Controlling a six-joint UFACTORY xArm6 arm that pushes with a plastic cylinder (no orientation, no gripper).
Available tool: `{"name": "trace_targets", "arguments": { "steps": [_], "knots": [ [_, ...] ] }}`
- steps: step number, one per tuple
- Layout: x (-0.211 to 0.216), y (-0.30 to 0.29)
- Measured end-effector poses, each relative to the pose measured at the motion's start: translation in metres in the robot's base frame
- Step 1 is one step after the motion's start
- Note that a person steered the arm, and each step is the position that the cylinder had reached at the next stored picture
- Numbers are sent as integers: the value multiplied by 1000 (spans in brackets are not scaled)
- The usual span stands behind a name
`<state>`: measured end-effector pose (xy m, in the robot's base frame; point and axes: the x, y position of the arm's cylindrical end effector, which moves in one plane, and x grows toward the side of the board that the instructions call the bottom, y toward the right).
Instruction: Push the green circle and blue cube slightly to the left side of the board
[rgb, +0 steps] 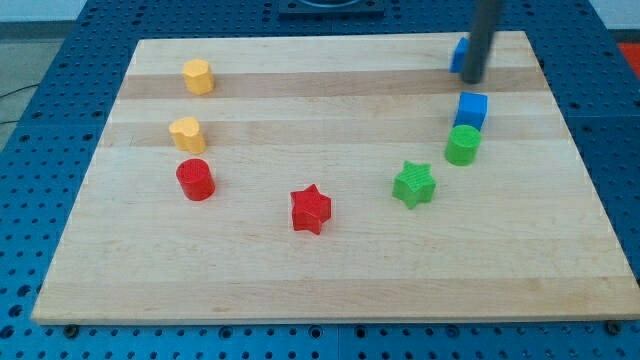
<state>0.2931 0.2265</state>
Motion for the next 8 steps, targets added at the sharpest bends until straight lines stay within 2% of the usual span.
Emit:
{"name": "trace_targets", "arguments": {
  "steps": [1,2,3,5,6,7,8],
  "knots": [
    [14,39],
    [60,39],
    [81,25],
    [87,10],
    [55,-9],
    [57,1],
    [107,-3]
  ]
}}
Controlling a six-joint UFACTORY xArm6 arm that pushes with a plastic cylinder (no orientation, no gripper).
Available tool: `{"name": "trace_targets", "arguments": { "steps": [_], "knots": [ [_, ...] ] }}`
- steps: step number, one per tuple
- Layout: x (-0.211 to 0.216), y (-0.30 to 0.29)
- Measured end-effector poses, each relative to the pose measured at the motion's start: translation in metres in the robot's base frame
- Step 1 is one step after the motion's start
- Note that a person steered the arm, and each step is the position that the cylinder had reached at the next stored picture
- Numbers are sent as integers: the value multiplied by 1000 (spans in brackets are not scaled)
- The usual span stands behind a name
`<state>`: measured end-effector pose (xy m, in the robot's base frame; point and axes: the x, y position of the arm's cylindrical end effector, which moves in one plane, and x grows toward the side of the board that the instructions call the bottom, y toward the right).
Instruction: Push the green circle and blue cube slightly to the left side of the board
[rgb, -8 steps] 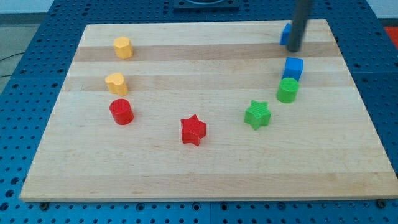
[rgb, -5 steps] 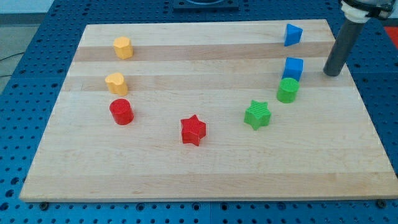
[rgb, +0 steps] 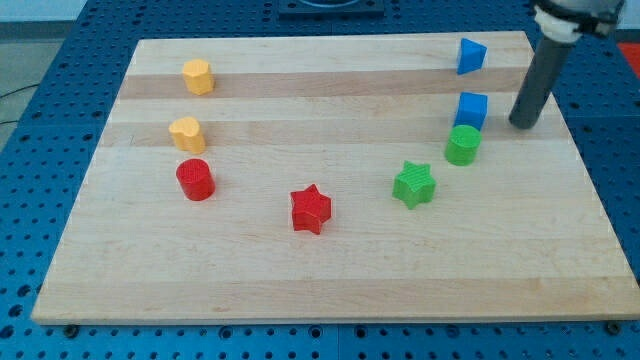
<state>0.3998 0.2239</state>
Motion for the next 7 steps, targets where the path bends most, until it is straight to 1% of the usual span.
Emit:
{"name": "trace_targets", "arguments": {
  "steps": [1,2,3,4,5,6,7],
  "knots": [
    [1,-61],
    [-23,-60],
    [-23,-50],
    [-24,13],
    [-44,6],
    [-47,-20],
    [-61,-20]
  ]
}}
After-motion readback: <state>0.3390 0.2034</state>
